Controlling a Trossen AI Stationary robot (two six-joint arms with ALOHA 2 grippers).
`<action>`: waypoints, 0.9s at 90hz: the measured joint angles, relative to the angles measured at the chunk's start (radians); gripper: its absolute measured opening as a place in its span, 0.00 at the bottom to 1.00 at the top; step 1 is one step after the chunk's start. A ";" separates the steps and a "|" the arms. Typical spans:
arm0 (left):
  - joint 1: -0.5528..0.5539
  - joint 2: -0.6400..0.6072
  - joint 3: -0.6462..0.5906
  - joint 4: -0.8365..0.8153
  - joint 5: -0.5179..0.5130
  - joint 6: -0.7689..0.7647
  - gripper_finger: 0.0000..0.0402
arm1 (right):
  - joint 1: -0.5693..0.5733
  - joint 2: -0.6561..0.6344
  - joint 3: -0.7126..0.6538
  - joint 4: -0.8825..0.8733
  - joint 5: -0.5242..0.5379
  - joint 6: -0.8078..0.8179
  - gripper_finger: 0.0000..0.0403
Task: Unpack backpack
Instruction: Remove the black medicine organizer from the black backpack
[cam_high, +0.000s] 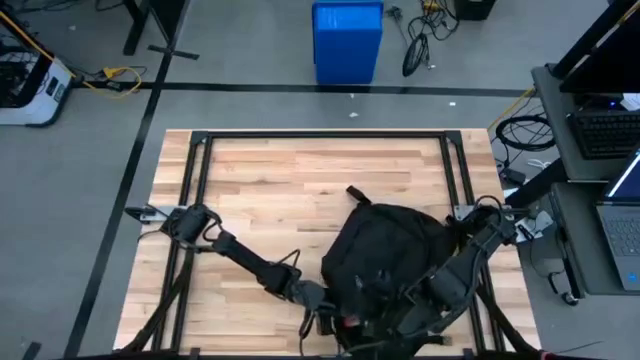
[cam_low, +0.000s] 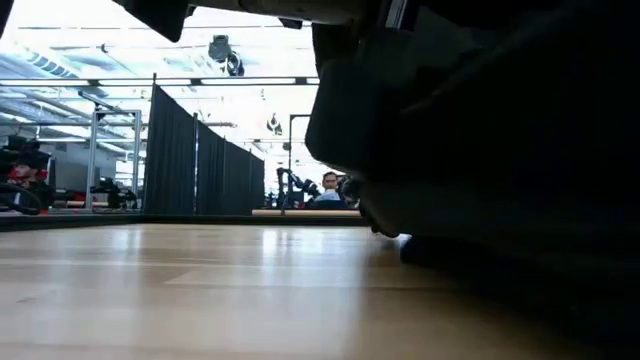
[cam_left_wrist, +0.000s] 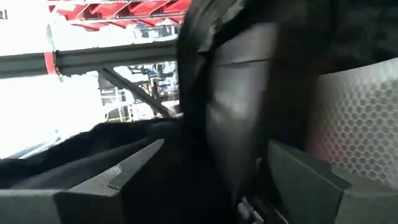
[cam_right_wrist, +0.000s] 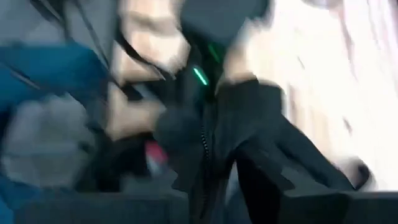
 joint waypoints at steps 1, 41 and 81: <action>0.000 0.000 0.000 0.004 0.000 0.000 0.66 | -0.002 0.001 0.000 -0.014 -0.002 0.008 0.23; 0.001 0.000 0.000 0.010 0.012 -0.026 0.59 | -0.010 -0.002 -0.015 0.074 -0.031 0.008 0.56; -0.006 0.000 0.000 -0.036 -0.028 -0.052 0.59 | 0.095 -0.016 -0.015 0.033 -0.220 0.062 0.56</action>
